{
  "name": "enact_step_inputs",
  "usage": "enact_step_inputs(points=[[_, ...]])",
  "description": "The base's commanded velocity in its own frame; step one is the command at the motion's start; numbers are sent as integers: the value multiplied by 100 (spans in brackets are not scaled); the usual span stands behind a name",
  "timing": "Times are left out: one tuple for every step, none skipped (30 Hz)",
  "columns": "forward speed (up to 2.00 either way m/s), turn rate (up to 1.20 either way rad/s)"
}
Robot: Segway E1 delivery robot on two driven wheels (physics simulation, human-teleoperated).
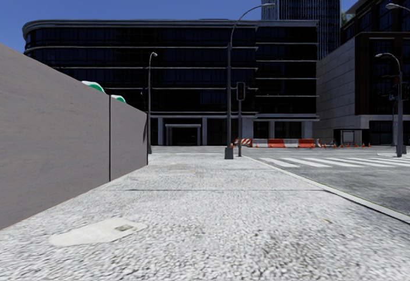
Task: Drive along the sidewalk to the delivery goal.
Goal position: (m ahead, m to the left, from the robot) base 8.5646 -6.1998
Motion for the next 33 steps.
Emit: enact_step_inputs(points=[[200, 0], [200, 0], [200, 0], [200, 0], [200, 0], [200, 0], [200, 0], [200, 0], [200, 0], [200, 0], [200, 0], [200, 0], [200, 0], [200, 0], [200, 0], [200, 0], [200, 0], [200, 0], [200, 0], [200, 0], [200, 0], [200, 0], [200, 0], [200, 0], [200, 0], [200, 0], [200, 0], [200, 0], [200, 0], [200, 0], [200, 0], [200, 0], [200, 0]])
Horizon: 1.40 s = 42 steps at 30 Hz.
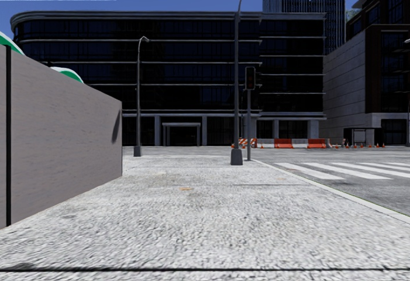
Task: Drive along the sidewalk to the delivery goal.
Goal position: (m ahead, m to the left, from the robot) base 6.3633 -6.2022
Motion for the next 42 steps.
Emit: enact_step_inputs(points=[[200, 0], [200, 0], [200, 0], [200, 0], [200, 0], [200, 0], [200, 0], [200, 0], [200, 0], [200, 0], [200, 0], [200, 0], [200, 0], [200, 0], [200, 0], [200, 0], [200, 0], [200, 0], [200, 0], [200, 0], [200, 0], [200, 0], [200, 0], [200, 0], [200, 0], [200, 0], [200, 0], [200, 0], [200, 0], [200, 0], [200, 0], [200, 0], [200, -4], [200, -19], [200, -19], [200, -42], [200, -48], [200, -50], [200, -50], [200, -50], [200, -50], [200, -51]])
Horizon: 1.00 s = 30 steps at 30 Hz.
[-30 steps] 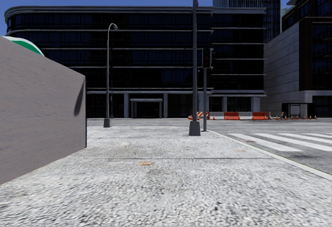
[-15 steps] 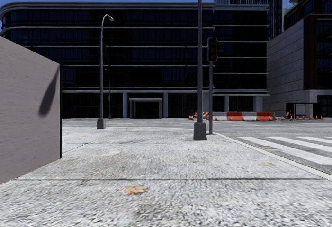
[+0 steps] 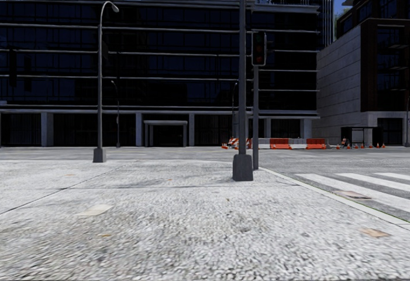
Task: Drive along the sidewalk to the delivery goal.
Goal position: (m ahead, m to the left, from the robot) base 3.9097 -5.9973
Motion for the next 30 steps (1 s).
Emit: enact_step_inputs(points=[[200, -51], [200, -56], [200, -56], [200, -58], [200, -58], [200, -59], [200, -59], [200, -59], [200, -59], [200, -59], [200, -59], [197, -59], [191, -59], [187, -59], [187, -59], [181, -59], [168, -59], [157, -59], [151, -59], [149, -59], [149, -59], [148, -59], [148, -59], [148, -59], [146, -59], [146, -59], [146, -59], [143, -61], [143, -65], [141, -67]])
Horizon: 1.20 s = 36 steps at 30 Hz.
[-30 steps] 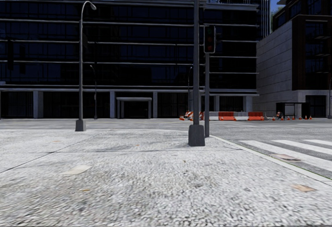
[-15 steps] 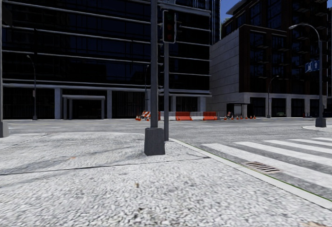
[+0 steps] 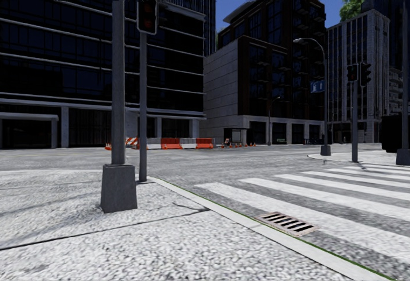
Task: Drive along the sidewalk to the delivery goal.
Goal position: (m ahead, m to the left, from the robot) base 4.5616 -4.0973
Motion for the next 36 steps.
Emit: enact_step_inputs(points=[[141, -67], [141, -67], [141, -67], [141, -67], [142, -67], [143, -67], [144, -67], [144, -67], [145, -67], [145, -67], [145, -67], [145, -67], [146, -67], [147, -67], [148, -67], [148, -67], [148, -67], [149, -67], [149, -66], [150, -63], [150, -63], [151, -61], [152, -59], [153, -59], [153, -58], [153, -58], [153, -58], [154, -58], [154, -58], [154, -58], [154, -58], [154, -58], [154, -62], [154, -71], [154, -76], [154, -77]])
